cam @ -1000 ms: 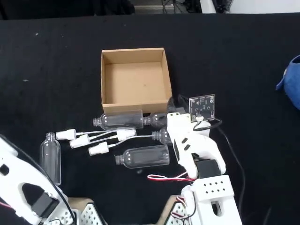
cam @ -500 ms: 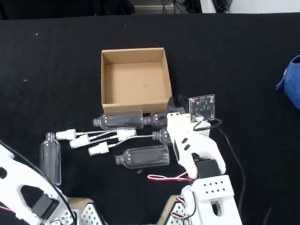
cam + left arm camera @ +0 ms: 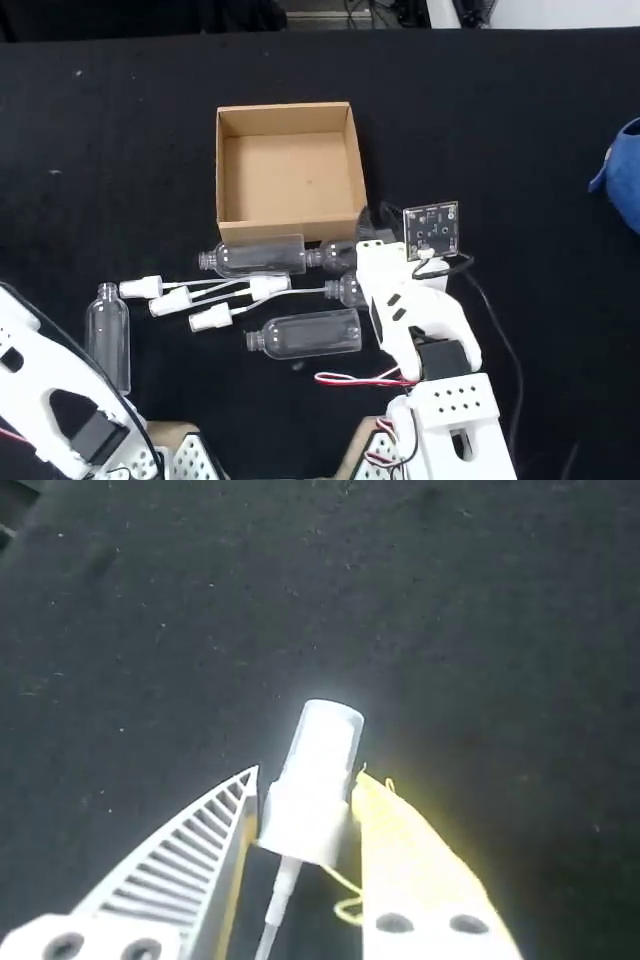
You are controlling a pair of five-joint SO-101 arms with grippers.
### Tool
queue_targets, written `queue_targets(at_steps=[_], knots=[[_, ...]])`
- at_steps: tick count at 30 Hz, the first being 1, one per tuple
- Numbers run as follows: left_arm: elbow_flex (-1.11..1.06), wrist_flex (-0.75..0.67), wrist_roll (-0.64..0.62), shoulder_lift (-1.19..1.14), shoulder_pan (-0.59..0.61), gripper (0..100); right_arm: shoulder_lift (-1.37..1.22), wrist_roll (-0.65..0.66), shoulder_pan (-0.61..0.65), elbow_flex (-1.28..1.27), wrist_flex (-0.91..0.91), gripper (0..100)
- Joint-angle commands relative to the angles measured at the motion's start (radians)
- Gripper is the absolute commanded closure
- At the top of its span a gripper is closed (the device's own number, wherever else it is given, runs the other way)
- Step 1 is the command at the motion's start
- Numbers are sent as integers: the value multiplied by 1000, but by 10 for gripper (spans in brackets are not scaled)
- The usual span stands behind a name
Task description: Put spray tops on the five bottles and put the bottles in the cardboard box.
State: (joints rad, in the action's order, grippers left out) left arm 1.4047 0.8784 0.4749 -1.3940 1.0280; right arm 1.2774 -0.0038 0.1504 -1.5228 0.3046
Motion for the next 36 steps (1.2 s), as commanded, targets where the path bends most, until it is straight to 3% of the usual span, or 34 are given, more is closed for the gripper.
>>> queue_targets(at_steps=[1, 6, 14, 18, 24, 27, 33, 36], knots=[[1, 109, 11, 38, 2, 970, 19, 3, 12, 4, -32, 928], [93, 301, 14, 71, -8, 970, 19, 3, 14, 4, -32, 928], [134, 497, 14, 83, -16, 970, 19, 3, 11, 4, -32, 928], [265, 601, 18, 78, -7, 970, 19, 3, 12, 4, -32, 928], [259, 753, 166, 120, -35, 970, 21, 3, 11, 4, -32, 928], [260, 873, 167, 158, -45, 970, 21, 2, 11, 5, -31, 928], [257, 882, 163, 232, -36, 970, 21, 2, 11, 8, -26, 928], [257, 885, 94, 275, -16, 970, 21, 2, 11, 10, -26, 928]])
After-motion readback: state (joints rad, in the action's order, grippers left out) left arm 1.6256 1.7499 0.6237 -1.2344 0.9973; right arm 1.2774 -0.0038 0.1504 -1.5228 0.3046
